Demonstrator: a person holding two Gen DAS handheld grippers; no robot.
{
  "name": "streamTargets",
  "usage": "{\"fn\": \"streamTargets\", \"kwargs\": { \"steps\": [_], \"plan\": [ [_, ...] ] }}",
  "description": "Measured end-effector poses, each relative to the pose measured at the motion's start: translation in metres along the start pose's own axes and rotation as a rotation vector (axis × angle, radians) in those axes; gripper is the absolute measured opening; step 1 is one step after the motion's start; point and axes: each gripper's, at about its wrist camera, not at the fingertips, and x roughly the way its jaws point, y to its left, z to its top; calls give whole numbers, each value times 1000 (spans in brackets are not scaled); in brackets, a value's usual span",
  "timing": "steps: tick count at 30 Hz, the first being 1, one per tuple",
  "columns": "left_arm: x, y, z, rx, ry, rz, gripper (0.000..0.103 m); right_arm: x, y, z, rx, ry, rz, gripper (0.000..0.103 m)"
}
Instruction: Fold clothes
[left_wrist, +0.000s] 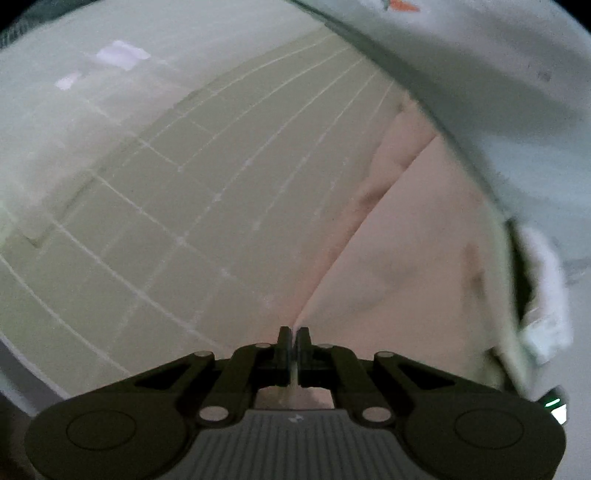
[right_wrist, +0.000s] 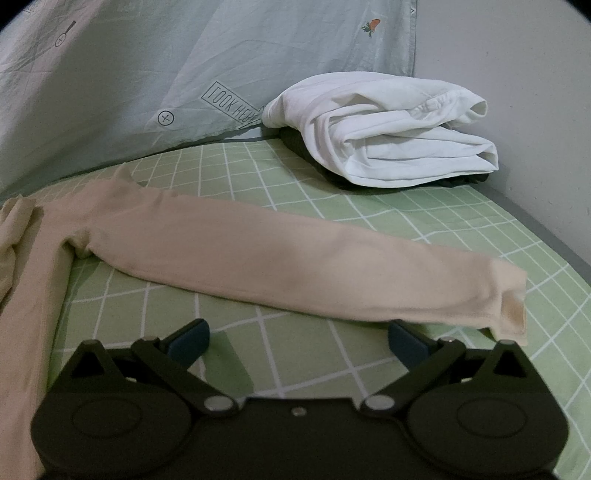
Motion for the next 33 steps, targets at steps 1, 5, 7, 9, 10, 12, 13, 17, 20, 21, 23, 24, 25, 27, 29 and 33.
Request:
{"fn": "streamTargets", "kwargs": {
  "steps": [1, 5, 7, 9, 10, 12, 13, 17, 20, 21, 23, 24, 25, 27, 29, 33],
  "plan": [
    [-1, -2, -1, 17, 0, 11, 6, 0, 0, 0, 1, 0, 0, 103],
    [-5, -8, -4, 59, 13, 13, 25, 0, 0, 1, 6, -3, 1, 103],
    [-7, -13, -5, 92, 19, 22, 32, 0, 0, 1, 7, -3, 0, 103],
    [-10, -22, -6, 146, 22, 41, 39, 0, 0, 1, 7, -2, 0, 103],
    [-12, -26, -6, 170, 21, 47, 41, -1, 0, 1, 8, -2, 0, 103],
    [-16, -36, -6, 209, 15, 48, 45, -1, -1, 0, 9, -2, 3, 103],
    [-18, -41, -7, 223, 13, 50, 50, -1, -1, 0, 10, -1, 4, 103],
    [-25, -62, -9, 288, -15, 44, 54, -2, -2, 1, 2, 13, 15, 103],
    [-30, -80, -8, 325, -41, 43, 59, -4, -5, 3, -10, 44, 43, 103],
    [-30, -86, -7, 341, -51, 49, 62, -5, -6, 4, -13, 55, 49, 103],
    [-31, -98, -7, 375, -74, 60, 65, -9, -7, 6, -20, 64, 61, 103],
    [-32, -103, -6, 390, -85, 64, 67, -14, -9, 6, -15, 56, 70, 103],
    [-32, -107, -5, 397, -95, 63, 70, -18, -10, 6, -11, 48, 79, 103],
    [-32, -113, -3, 403, -111, 55, 71, -28, -16, 6, 21, 22, 77, 103],
    [-30, -117, -2, 405, -118, 50, 72, -34, -21, 8, 49, 3, 62, 103],
    [-25, -123, 0, 418, -115, 50, 81, -42, -30, 14, 88, -34, 45, 103]
  ]
}}
